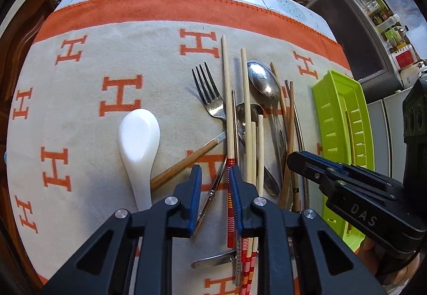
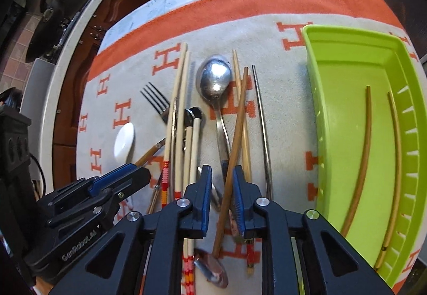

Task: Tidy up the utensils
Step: 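Grasp a red-striped chopstick with the left tool while the right tool grasps a dark wooden chopstick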

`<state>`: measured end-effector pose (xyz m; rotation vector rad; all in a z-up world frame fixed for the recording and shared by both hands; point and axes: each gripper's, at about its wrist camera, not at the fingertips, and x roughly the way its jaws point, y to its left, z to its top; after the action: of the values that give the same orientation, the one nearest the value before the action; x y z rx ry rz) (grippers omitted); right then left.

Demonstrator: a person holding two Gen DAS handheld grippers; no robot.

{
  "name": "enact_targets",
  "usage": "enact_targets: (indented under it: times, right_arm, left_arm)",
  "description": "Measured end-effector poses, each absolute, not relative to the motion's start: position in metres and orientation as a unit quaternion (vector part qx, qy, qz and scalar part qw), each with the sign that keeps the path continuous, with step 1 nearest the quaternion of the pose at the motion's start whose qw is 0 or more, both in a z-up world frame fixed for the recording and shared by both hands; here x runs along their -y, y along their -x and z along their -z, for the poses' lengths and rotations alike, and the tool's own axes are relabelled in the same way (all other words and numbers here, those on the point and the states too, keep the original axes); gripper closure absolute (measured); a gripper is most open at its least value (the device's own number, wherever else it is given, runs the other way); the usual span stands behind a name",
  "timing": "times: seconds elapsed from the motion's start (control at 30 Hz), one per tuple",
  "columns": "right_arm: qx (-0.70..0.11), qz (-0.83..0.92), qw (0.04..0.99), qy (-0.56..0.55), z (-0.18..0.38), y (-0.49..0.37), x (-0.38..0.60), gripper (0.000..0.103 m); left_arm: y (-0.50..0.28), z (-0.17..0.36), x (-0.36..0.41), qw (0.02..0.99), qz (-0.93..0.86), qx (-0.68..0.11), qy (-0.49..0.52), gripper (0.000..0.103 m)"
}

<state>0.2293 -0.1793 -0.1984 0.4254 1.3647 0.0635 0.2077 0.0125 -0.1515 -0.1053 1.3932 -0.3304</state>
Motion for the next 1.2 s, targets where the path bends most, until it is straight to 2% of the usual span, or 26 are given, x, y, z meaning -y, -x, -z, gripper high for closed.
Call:
enact_targets:
  times: [0.2, 0.47, 0.7, 0.97, 1.2]
  right_arm:
    - [-0.631, -0.016, 0.753, -0.185, 0.213, -0.239, 0.178, 0.094]
    - [-0.622, -0.009, 0.757, -0.198, 0.216, -0.240, 0.180, 0.096]
    - [-0.588, -0.021, 0.778, -0.221, 0.187, -0.228, 0.192, 0.096]
    - [-0.558, -0.024, 0.796, -0.232, 0.156, -0.214, 0.208, 0.096]
    - [-0.536, -0.031, 0.813, -0.227, 0.136, -0.202, 0.219, 0.096]
  left_arm:
    - [-0.212, 0.157, -0.010, 0.751, 0.149, -0.642, 0.050, 0.084]
    - [-0.216, 0.162, -0.007, 0.747, 0.150, -0.645, 0.051, 0.084]
    - [-0.221, 0.161, 0.001, 0.748, 0.155, -0.643, 0.051, 0.086]
    - [-0.228, 0.169, 0.013, 0.745, 0.143, -0.650, 0.040, 0.094]
    - [-0.233, 0.174, 0.012, 0.747, 0.132, -0.651, 0.039, 0.094]
